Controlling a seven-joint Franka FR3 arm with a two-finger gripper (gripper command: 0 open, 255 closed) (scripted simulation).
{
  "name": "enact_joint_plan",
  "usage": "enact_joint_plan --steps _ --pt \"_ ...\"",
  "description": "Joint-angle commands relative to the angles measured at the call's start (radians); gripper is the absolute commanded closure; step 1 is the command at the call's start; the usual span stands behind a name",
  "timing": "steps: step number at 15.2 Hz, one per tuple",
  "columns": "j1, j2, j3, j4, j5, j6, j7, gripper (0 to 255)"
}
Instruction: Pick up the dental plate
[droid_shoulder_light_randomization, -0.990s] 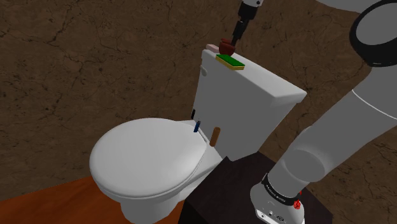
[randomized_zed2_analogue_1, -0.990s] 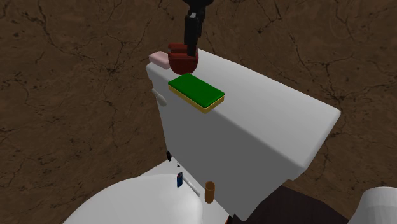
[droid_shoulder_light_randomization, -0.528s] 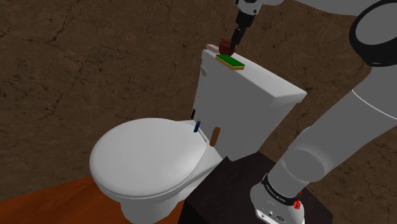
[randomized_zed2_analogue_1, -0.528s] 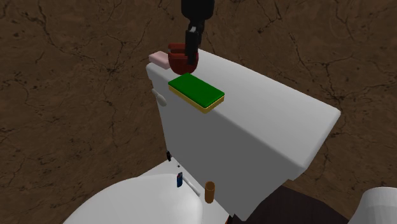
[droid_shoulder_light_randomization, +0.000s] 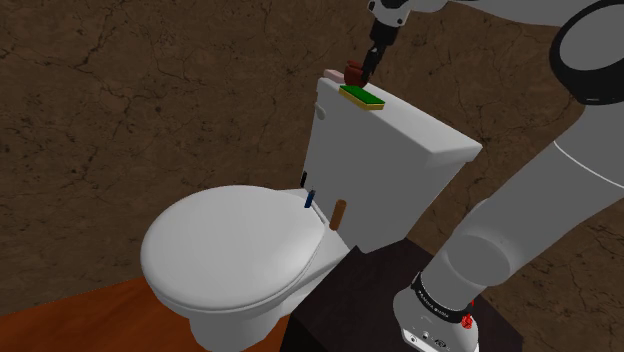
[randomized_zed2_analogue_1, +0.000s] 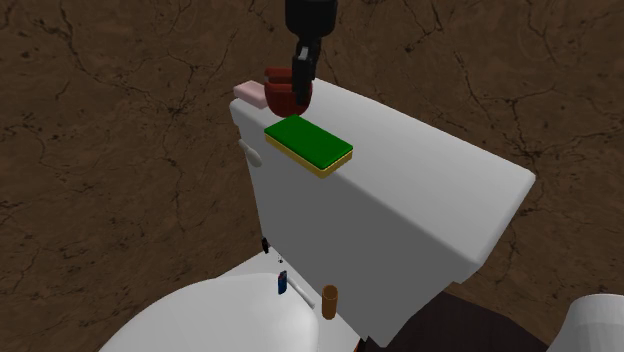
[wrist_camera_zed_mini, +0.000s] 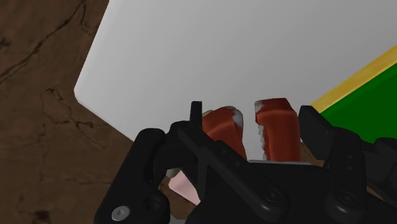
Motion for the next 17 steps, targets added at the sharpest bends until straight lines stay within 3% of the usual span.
enact_joint_plan --steps 1,4,17 --pt "0.000 0.001 0.000 -0.001 0.000 0.000 0.000 255" --pt "0.001 0.001 0.001 0.000 0.000 -0.001 0.001 255" --pt "0.002 0.053 -0.002 0.235 0.019 -0.184 -0.023 255"
